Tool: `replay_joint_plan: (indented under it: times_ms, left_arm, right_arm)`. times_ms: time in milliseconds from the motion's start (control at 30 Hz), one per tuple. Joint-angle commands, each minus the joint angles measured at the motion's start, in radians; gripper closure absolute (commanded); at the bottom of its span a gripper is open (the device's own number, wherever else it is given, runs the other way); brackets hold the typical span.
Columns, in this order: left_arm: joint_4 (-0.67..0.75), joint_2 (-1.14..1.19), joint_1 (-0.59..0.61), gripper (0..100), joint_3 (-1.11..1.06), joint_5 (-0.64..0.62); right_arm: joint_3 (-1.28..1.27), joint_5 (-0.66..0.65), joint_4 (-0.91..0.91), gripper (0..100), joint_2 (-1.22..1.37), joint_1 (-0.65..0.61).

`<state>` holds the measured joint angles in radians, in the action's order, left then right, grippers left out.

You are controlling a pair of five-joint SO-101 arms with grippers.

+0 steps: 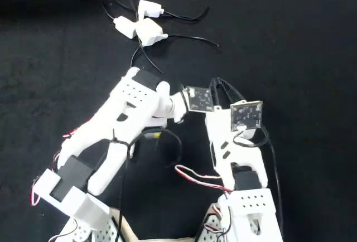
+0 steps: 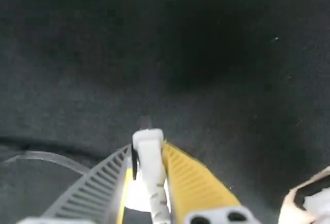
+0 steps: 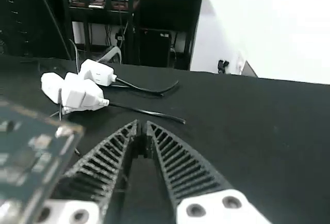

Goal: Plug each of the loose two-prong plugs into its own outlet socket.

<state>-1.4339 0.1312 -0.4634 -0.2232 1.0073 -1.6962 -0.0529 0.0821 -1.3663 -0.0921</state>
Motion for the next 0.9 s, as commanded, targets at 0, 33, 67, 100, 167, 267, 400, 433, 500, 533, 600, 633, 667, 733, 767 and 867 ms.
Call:
replay_joint_plan:
  times_ms: [0, 33, 67, 100, 167, 267, 400, 433, 500, 533, 600, 633, 667, 733, 767, 867]
  left_arm:
    - [0.018, 0.132, -0.068, 97, 0.007, 0.008]
    - [0.015, 0.175, -0.076, 97, 0.025, 0.008]
    - [0.011, 0.218, -0.081, 97, 0.045, 0.006]
    - [0.009, 0.261, -0.081, 97, 0.065, 0.006]
    - [0.008, 0.333, -0.076, 97, 0.108, 0.006]
    - [-0.041, 0.368, -0.073, 97, 0.174, 0.005]
    - [-0.138, 0.365, -0.079, 97, 0.239, 0.005]
    - [-0.152, 0.364, -0.077, 97, 0.249, 0.005]
    - [-0.18, 0.356, -0.074, 97, 0.266, 0.006]
    - [-0.199, 0.345, -0.073, 97, 0.272, 0.006]
    - [-0.218, 0.319, -0.077, 97, 0.274, 0.006]
    - [-0.222, 0.305, -0.082, 97, 0.274, 0.006]
    - [-0.222, 0.285, -0.084, 97, 0.274, 0.006]
    - [-0.224, 0.236, -0.082, 97, 0.271, 0.005]
    - [-0.224, 0.21, -0.081, 97, 0.265, 0.005]
    - [-0.224, 0.115, -0.074, 97, 0.211, 0.005]
  right_arm:
    - [0.041, 0.026, 0.021, 98.5, -0.002, 0.012]
    - [0.041, 0.026, 0.021, 98.4, -0.002, 0.012]
    - [0.036, 0.026, 0.021, 98.4, -0.002, 0.011]
    - [0.033, 0.025, 0.021, 98.4, -0.002, 0.003]
    - [0.028, 0.02, 0.023, 98.4, -0.002, -0.011]
    - [0.03, 0.021, 0.031, 98.4, -0.002, -0.002]
    - [0.021, 0.028, 0.112, 98.4, -0.002, 0.098]
    - [0.022, 0.037, 0.133, 98.4, -0.002, 0.14]
    - [0.022, 0.081, 0.161, 98.4, -0.002, 0.212]
    - [0.022, 0.091, 0.166, 98.4, -0.002, 0.236]
    - [0.019, 0.086, 0.166, 98.5, -0.002, 0.256]
    - [0.016, 0.08, 0.166, 98.5, -0.002, 0.256]
    - [0.015, 0.075, 0.166, 98.5, -0.001, 0.253]
    - [0.013, 0.075, 0.164, 98.5, 0.005, 0.252]
    - [0.013, 0.075, 0.164, 98.5, 0.005, 0.253]
    - [0.002, 0.075, 0.164, 98.6, -0.001, 0.259]
